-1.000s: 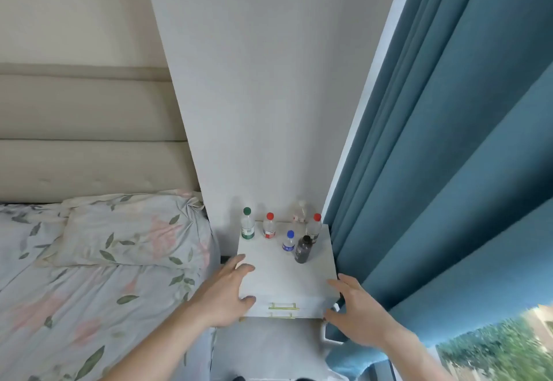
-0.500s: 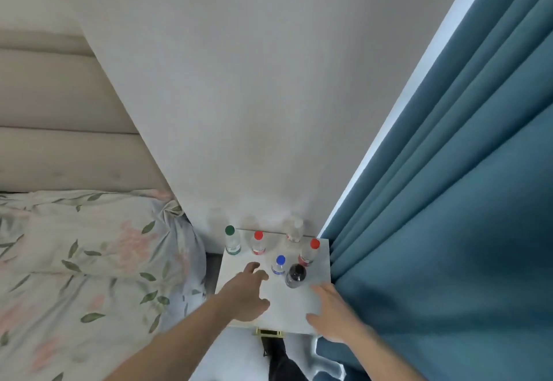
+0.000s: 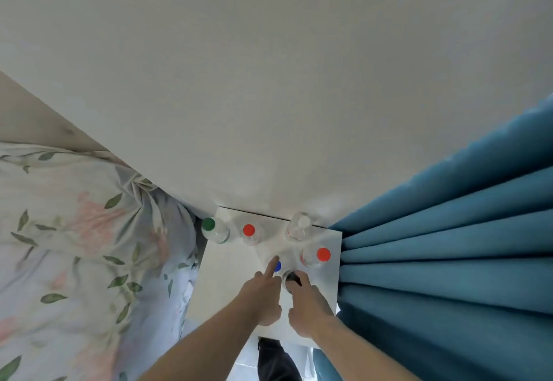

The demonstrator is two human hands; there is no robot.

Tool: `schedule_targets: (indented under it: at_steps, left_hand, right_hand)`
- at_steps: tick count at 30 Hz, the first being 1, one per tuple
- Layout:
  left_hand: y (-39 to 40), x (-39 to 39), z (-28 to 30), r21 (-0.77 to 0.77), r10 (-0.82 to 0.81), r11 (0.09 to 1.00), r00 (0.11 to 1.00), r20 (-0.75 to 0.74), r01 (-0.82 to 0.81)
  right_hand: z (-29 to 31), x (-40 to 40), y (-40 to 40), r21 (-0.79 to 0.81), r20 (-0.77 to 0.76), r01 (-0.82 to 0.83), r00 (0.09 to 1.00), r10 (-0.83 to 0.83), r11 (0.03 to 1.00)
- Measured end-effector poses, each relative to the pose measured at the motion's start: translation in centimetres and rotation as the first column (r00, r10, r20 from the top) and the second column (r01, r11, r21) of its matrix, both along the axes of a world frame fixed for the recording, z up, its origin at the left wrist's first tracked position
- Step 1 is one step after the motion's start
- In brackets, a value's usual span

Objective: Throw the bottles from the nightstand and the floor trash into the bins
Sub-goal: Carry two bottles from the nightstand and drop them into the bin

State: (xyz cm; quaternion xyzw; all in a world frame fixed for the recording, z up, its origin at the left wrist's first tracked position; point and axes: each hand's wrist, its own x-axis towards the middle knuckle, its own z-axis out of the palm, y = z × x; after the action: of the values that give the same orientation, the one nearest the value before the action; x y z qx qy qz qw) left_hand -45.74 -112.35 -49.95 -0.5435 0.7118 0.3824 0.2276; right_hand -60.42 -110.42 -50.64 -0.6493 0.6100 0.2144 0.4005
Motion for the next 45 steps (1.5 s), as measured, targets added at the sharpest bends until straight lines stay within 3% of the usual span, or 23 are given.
schedule_targets:
  at_steps: [6,10,15,18,20,23,28,33,39,45]
  left_hand:
    - [-1.9,-0.1,-4.2,0.012,-0.007,1.0,1.0,0.004,0.007]
    - [-2.6,0.9,-4.5,-0.049,0.086,0.995,0.996,-0.037,-0.087]
    - [0.1,4.4,1.0,-0.154,0.336,0.925,0.937,-0.095,-0.348]
    - [3.4,7.2,6.1,-0.183,0.507,0.834,0.854,-0.12,-0.521]
    - [6.4,8.9,9.3,-0.202,0.627,0.742,0.768,-0.131,-0.64]
    - [12.3,11.7,12.9,-0.219,0.814,0.508,0.547,-0.196,-0.833]
    - [24.2,15.8,18.1,-0.307,0.927,0.107,0.206,-0.312,-0.946]
    - [37.4,18.1,21.9,-0.357,0.903,-0.233,-0.065,-0.424,-0.905]
    - [56.9,17.9,25.4,-0.385,0.751,-0.603,-0.334,-0.569,-0.699]
    - [73.7,16.0,26.9,-0.408,0.626,-0.771,-0.464,-0.627,-0.488]
  right_hand:
    - [-3.8,-0.8,-0.7,-0.073,0.047,0.042,0.998,-0.038,0.996]
    - [-3.1,-1.4,-1.2,-0.12,0.073,0.088,0.994,-0.08,0.989]
    - [1.4,-1.9,-0.7,-0.172,0.17,0.096,0.983,-0.067,0.98]
    - [5.1,-0.6,-0.6,-0.204,0.215,0.056,0.976,-0.011,0.977]
    - [7.5,1.1,-0.1,-0.219,0.236,0.002,0.97,0.051,0.976]
    - [10.7,5.0,1.1,-0.242,0.269,-0.135,0.942,0.2,0.961]
    - [15.9,13.3,5.4,-0.311,0.332,-0.395,0.807,0.488,0.864]
    - [20.0,20.8,12.9,-0.385,0.355,-0.598,0.607,0.711,0.703]
    - [25.0,30.1,28.6,-0.422,0.387,-0.762,0.339,0.858,0.492]
    - [28.9,35.7,45.9,-0.444,0.439,-0.844,0.087,0.894,0.3]
